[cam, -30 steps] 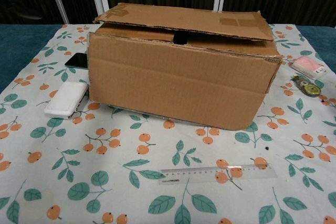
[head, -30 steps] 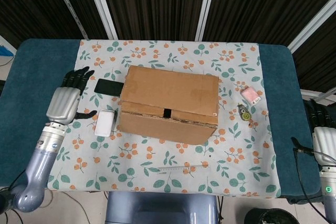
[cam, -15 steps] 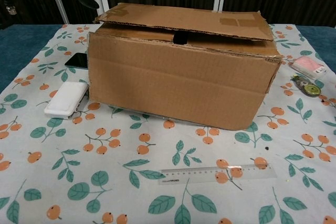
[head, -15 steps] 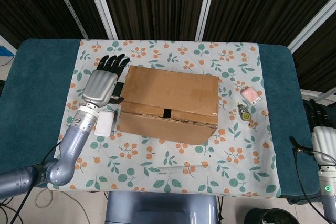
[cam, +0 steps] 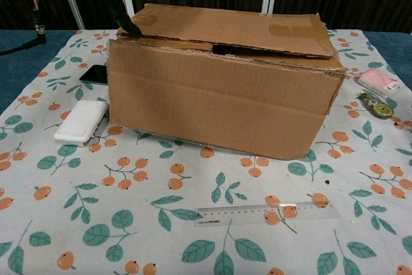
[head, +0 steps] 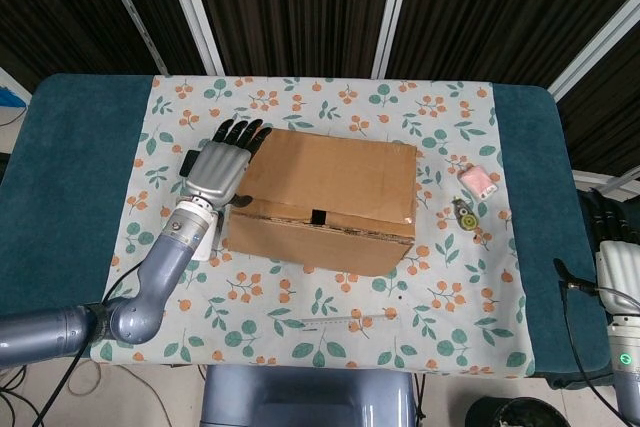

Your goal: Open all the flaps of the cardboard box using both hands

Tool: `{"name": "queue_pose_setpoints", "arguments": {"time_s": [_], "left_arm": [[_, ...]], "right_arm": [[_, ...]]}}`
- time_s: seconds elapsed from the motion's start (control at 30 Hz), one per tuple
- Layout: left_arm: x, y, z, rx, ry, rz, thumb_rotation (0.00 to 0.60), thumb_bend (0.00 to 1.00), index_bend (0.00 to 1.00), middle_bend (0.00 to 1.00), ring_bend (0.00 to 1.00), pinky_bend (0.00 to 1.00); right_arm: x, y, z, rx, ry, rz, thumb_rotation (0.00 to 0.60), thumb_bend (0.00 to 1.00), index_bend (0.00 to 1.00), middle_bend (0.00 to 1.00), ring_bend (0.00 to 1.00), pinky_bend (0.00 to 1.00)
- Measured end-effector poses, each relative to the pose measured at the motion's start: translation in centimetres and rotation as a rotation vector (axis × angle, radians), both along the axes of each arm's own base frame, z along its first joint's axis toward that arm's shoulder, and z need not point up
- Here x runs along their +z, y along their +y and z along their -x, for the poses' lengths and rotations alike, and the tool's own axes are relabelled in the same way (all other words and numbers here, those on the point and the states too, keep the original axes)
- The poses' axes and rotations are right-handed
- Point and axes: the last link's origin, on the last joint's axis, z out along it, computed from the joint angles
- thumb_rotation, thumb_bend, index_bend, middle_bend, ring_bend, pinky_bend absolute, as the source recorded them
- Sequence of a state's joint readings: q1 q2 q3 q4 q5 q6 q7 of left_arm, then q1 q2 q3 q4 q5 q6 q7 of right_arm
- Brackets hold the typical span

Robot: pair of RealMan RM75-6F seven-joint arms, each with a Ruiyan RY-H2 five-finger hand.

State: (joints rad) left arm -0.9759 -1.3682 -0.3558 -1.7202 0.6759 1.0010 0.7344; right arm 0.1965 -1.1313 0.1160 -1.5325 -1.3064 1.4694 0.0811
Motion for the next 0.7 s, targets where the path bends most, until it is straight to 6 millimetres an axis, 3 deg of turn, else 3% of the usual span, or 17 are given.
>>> {"name": "queue_pose_setpoints", "arguments": {"time_s": [0.47,0.7], "left_arm": [[0.1,-1.2,-0.3,-0.021,-0.015,0.008,0.6,0.09,0.0,0.0,0.0,0.0],[0.0,-0.3,-0.1,-0.024,0.004,-0.02,0.6,0.1,0.0,0.0,0.0,0.0]], "right_arm": [[0.0,0.1,-0.1,0.0,-0.016,-0.003,0.6,0.34,0.0,0.0,0.0,0.22],[0.0,0.1,-0.1,0.0,-0.026,-0.001,0.6,0.35,0.0,0.0,0.0,0.22]]}}
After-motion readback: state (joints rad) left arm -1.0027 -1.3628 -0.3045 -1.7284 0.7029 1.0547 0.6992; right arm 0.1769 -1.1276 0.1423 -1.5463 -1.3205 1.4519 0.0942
